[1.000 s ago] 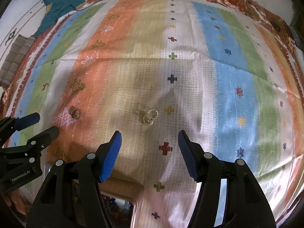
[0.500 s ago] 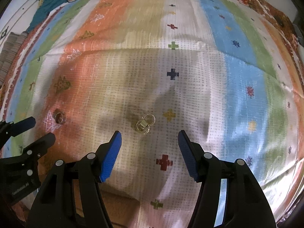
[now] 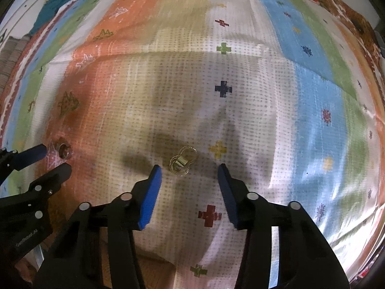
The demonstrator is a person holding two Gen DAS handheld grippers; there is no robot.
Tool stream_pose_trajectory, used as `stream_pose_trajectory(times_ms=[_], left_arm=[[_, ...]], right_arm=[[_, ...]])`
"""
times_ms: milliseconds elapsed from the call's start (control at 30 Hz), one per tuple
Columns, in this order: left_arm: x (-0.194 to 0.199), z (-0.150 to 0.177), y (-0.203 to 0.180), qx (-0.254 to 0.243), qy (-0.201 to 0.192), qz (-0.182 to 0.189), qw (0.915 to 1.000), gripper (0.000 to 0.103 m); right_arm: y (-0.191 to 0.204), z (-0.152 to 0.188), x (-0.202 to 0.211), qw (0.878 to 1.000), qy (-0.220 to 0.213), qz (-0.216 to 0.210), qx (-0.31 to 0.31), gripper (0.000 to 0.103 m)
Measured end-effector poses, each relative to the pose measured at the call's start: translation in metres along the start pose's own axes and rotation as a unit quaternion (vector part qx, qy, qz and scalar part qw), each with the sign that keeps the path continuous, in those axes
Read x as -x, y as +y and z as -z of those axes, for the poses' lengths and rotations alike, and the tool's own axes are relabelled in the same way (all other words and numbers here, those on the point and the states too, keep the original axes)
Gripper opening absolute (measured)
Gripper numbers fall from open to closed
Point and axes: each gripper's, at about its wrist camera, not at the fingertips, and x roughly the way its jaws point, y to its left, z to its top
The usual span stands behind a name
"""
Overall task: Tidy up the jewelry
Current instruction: 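Grasp the gold ring pair with the right tool while the left grasps a silver ring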
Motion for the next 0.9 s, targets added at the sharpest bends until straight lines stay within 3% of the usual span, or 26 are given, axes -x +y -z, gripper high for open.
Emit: stream_pose_trajectory(times_ms=[300, 400, 467, 500, 633, 900], left_arm=[[-0.010, -0.007, -0.001, -0.002, 0.007, -0.004, 1.0000, 0.046], [-0.013, -0.008, -0.001, -0.005, 0.005, -0.013, 0.9999, 0.037], [-0.016, -0.011, 0.000, -0.009, 0.004, -0.019, 0.9998, 0.021], [-0.017, -0.012, 0.000, -0.010, 0.003, -0.021, 0.9997, 0.019], [-0.019, -0.012, 0.000, -0.016, -0.001, -0.022, 0.9996, 0.018], [-0.008, -0.009, 0.003, -0.010, -0.011, -0.011, 0.9998, 0.018]], right_arm=[[0.005, -0.004, -0.007, 1.000, 0.003, 0.016, 0.007, 0.027], [0.007, -0.004, -0.009, 1.000, 0.002, 0.020, 0.010, 0.019], [0.001, -0.001, -0.010, 1.000, 0.000, 0.019, 0.009, 0.016], [0.000, -0.001, -0.010, 1.000, -0.001, 0.018, 0.009, 0.015], [-0.003, 0.002, -0.008, 1.000, -0.004, 0.017, 0.015, 0.014], [-0.017, 0.001, 0.000, 1.000, -0.015, -0.001, 0.003, 0.003]])
